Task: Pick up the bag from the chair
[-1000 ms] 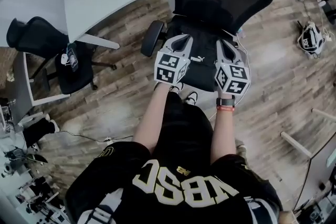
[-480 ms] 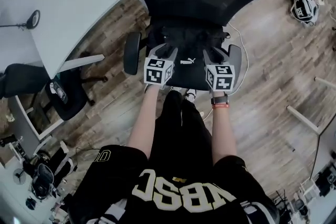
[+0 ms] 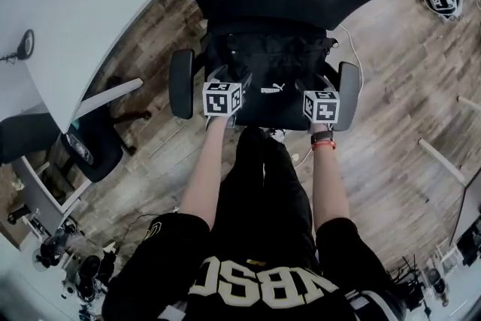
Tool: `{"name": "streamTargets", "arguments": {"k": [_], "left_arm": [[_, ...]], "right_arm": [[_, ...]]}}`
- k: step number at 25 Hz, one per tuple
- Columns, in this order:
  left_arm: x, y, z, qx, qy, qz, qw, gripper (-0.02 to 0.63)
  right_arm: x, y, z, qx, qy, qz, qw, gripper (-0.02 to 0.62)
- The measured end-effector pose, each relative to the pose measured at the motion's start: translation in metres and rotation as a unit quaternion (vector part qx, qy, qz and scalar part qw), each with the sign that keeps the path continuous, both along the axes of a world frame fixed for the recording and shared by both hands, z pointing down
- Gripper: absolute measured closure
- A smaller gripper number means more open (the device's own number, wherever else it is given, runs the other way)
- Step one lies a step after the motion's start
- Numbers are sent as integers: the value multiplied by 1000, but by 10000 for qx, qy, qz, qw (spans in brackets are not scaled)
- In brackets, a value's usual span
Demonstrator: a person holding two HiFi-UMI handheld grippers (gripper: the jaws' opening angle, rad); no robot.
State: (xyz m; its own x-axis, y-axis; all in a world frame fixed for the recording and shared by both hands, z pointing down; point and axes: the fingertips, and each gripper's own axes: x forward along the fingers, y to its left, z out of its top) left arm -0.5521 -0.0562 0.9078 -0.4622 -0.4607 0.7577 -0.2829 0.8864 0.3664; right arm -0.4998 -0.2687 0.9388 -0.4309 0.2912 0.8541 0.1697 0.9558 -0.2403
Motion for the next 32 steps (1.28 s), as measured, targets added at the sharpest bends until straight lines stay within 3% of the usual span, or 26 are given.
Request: {"name": "streamTargets", "arguments": {"k": [6,11,12,15,18,26,32], "left_arm": [[-2,7,67,202,497,-198,9984,267],[-4,-2,118,184,812,-108,9965,270],[-4,0,126,66,828,-137,9965,292],[-5,11,143,-305,845,-338,9954,443],[-6,18,154,-463,956,-409,9935,502],[-6,9,168,-508,1074,-423,9920,582],[-11,8,144,-567,588,-207,9964,591]], "right_arm": [[-8,-20,68,122,214,302,9992,328],[-22,-35,107,163,243,630,9976,325],[-21,-35,113,166,272,691,9971,327],[-16,-31,128,247,383,701,9965,383],[-18,-29,131,366,395,649,9964,436],[-19,-26,121,260,256,719,9967,554],[-11,-20,100,160,113,776,9968,574]]}}
